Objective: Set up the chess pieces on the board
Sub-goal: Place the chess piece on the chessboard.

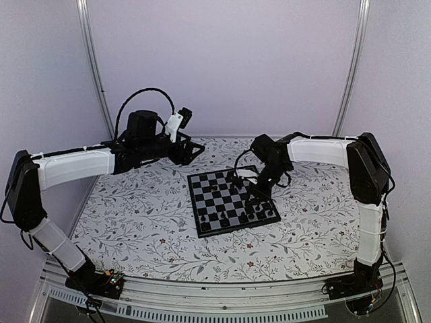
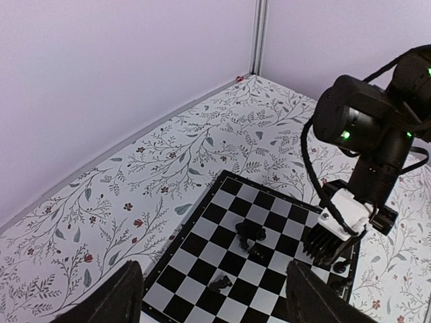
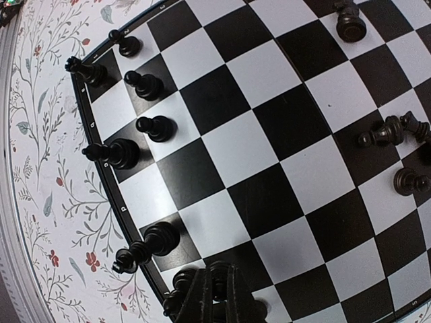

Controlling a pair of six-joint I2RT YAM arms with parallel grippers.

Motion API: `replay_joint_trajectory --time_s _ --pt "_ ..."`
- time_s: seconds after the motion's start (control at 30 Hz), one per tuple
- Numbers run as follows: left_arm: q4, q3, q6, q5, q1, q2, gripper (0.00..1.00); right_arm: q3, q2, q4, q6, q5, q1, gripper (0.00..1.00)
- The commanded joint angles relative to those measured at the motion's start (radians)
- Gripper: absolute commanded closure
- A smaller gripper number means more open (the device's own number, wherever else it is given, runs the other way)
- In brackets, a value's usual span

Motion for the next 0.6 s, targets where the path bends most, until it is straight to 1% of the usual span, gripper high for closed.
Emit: replay_joint_trajectory --time_s 0.0,0.57 --pt "-0.001 0.025 0.006 0.012 0.010 -0.013 0.26 -0.008 0.004 -0.013 -0.004 0.018 0.001 0.97" --pt "-0.004 0.025 0.006 0.016 0.010 -0.020 0.25 -0.013 0.027 -0.005 0.005 0.027 0.001 0.94"
